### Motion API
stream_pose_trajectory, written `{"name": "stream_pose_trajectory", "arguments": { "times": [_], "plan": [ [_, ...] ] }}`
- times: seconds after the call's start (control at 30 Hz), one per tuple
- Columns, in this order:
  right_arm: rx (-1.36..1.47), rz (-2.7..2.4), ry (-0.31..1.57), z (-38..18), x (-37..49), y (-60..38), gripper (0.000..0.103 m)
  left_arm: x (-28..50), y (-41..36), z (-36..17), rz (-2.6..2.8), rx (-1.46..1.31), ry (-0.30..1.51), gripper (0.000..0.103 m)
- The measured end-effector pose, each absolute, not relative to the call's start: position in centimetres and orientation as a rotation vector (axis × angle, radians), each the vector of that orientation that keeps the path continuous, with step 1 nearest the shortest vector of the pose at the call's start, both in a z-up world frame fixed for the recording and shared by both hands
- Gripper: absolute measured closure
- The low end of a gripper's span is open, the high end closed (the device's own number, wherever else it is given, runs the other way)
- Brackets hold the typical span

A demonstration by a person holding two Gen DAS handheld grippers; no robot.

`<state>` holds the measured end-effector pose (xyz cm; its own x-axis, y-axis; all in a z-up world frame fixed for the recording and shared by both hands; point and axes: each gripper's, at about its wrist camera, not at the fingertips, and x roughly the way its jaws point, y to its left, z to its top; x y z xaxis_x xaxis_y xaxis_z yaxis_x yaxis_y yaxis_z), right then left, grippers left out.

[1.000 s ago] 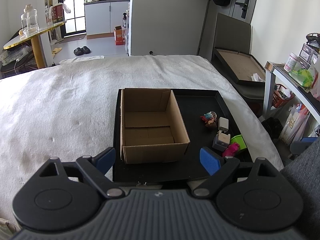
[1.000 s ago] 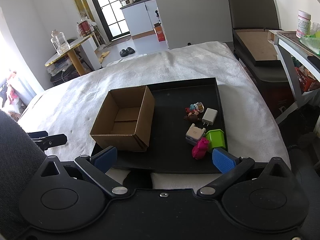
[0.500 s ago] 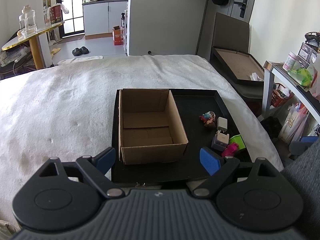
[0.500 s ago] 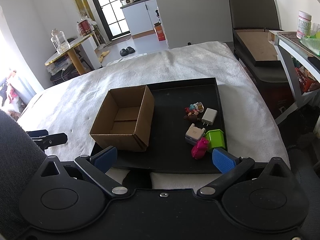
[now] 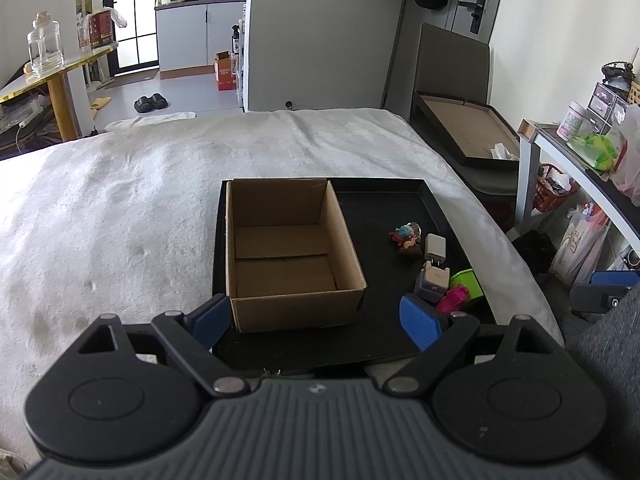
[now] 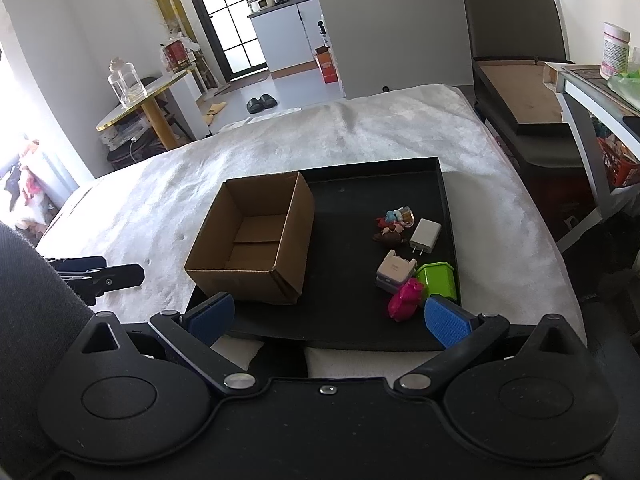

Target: Organize rigid objects

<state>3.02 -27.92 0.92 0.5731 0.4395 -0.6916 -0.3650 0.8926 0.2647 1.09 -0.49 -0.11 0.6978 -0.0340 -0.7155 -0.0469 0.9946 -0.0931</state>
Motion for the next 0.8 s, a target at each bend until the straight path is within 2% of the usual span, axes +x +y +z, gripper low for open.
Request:
{"name": "stream_pose_trajectory", "arguments": {
  "times": [0.8],
  "plan": [
    [0.122, 0.498, 0.847, 0.73, 3.57, -27.64, 0.000, 1.69, -0.86, -0.61, -0.025, -0.104, 0.802, 0.012]
  ]
}}
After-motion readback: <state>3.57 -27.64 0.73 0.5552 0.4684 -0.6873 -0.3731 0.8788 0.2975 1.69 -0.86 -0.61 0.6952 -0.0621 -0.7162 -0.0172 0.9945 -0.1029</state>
